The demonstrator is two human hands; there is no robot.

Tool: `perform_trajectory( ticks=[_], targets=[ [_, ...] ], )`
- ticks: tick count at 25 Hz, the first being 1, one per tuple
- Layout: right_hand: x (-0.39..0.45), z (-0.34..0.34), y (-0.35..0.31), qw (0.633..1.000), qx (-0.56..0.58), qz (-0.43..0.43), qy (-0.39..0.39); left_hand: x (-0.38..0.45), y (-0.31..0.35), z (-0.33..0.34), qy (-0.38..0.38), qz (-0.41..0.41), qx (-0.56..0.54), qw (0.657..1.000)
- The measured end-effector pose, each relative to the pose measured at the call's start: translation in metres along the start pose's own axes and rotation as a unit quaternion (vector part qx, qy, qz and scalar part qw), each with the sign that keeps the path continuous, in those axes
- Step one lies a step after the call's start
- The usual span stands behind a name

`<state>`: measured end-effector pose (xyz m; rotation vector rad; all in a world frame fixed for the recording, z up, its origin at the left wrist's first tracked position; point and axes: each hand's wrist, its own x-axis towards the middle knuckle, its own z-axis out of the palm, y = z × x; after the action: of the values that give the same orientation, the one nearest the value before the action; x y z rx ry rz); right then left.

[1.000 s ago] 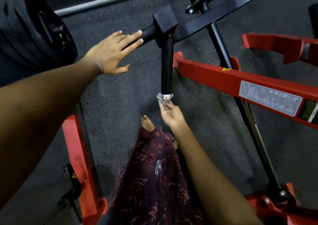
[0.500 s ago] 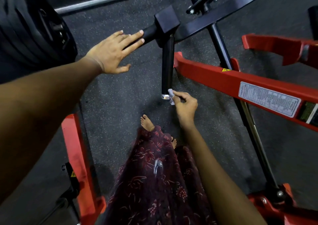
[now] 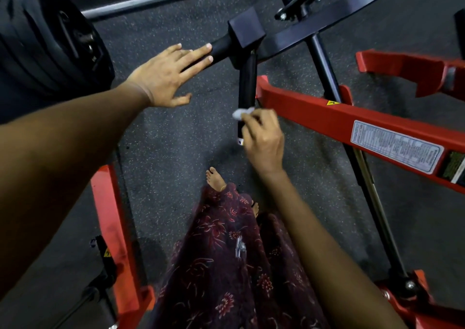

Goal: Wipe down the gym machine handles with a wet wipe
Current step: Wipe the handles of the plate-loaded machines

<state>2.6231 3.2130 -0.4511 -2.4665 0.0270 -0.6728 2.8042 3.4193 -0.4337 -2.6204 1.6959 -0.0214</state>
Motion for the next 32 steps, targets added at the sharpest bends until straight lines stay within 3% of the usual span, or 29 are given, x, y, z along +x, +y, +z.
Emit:
perform_trajectory(
  ticks=[3,10,16,19,25,29,32],
  targets=[
    [0.032,0.005,0.011,0.998,-0.004,0.056,-0.001,0.000,0.000,0.000,0.001,-0.001,0.001,1.000],
    [-0.017,-0.009,0.015,0.986,0.013,0.042,-0.161,-0.003,-0.005,0.008,0.026,0.023,-0.005,0.999],
    [0.099,0.007,0.014,0.996,-0.002,0.087,0.007,-0.003,-0.003,0.008,0.035,0.021,-0.019,0.999],
    [0.089,0.016,0.017,0.996,0.034,0.080,-0.004,-0.003,-0.005,0.008,0.038,0.025,-0.016,0.999],
    [0.059,-0.011,0.022,0.990,0.065,0.056,-0.114,-0.004,-0.006,0.011,0.043,0.031,-0.015,0.998],
    [0.114,0.005,0.028,0.995,0.048,0.080,-0.025,-0.005,-0.005,0.010,0.034,0.023,-0.021,0.999],
    [0.099,0.017,0.029,0.995,0.048,0.087,-0.028,-0.004,-0.006,0.010,0.032,0.025,-0.021,0.999]
  ],
)
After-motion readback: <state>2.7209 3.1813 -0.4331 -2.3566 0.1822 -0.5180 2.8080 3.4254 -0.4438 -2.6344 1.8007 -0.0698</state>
